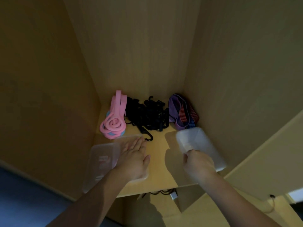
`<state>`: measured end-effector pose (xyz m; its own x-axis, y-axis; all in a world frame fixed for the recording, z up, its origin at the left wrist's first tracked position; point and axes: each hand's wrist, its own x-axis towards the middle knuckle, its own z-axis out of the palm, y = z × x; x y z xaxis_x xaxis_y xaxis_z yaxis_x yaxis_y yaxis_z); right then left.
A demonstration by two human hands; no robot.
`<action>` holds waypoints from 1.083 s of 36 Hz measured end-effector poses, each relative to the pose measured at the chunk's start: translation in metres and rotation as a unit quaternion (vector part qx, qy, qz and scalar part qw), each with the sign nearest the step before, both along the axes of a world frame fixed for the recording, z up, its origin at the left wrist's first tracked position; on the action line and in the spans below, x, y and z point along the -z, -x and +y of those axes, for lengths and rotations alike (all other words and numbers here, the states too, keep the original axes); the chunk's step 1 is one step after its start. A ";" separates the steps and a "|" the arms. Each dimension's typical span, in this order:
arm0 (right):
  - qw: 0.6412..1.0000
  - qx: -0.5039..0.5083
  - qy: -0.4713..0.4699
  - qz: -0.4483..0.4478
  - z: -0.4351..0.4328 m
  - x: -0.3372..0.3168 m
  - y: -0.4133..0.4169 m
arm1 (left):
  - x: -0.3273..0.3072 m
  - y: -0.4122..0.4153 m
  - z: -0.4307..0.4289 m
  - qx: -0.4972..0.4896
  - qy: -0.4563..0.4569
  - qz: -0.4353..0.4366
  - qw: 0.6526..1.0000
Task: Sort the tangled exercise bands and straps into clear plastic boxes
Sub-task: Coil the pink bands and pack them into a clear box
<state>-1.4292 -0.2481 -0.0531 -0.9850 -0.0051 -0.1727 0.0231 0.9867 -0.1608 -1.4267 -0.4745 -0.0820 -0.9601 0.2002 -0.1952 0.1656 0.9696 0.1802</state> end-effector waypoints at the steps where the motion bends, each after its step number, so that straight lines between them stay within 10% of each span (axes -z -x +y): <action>1: 1.000 -0.002 -0.011 0.004 0.000 0.001 0.000 | 0.000 0.000 0.000 0.001 0.000 -0.001 1.000; 20: 0.998 0.023 -0.007 0.054 -0.009 -0.011 0.018 | -0.014 0.005 0.011 0.010 -0.125 0.075 0.989; 39: 0.955 -0.137 -0.012 0.264 -0.043 -0.046 -0.019 | -0.072 0.044 0.061 -0.175 -0.496 0.033 0.850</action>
